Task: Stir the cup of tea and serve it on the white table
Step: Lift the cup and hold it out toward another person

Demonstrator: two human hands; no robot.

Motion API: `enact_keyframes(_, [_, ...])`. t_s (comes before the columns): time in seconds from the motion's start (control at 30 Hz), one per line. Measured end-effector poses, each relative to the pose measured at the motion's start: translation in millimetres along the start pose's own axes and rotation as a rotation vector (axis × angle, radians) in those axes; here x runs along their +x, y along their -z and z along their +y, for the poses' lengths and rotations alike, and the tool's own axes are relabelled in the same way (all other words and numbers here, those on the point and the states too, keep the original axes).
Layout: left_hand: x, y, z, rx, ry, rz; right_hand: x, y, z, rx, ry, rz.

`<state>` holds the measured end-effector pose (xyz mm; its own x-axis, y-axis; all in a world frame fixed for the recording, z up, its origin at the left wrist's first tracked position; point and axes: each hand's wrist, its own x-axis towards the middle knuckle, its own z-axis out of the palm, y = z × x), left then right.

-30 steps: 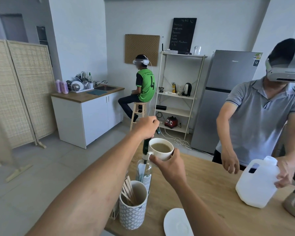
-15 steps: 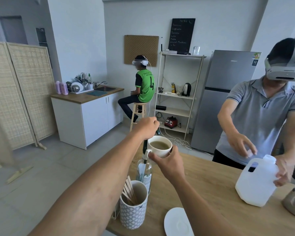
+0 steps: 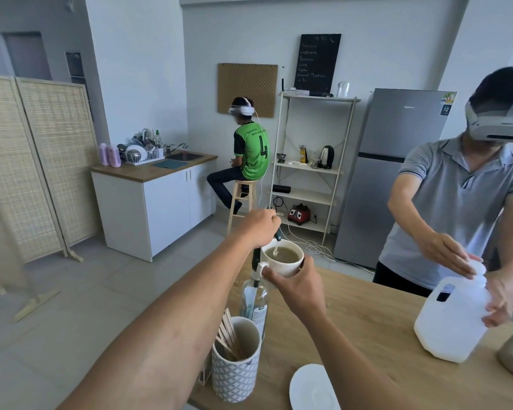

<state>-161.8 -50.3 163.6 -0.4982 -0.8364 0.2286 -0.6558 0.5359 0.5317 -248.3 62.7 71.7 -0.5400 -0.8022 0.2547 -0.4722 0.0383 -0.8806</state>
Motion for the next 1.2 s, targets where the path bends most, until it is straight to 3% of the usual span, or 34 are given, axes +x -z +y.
enact_keyframes(0.6, [0, 2, 1, -0.027, 0.013, -0.035, -3, 9, 0, -0.018, 0.001, -0.010])
enact_keyframes(1.0, [3, 4, 10, -0.027, 0.034, 0.031, -3, 17, 0, -0.026, -0.003, -0.016])
enact_keyframes(1.2, [-8, 4, 1, -0.419, 0.075, 0.241, -7, 21, 1, -0.026, 0.001, -0.024])
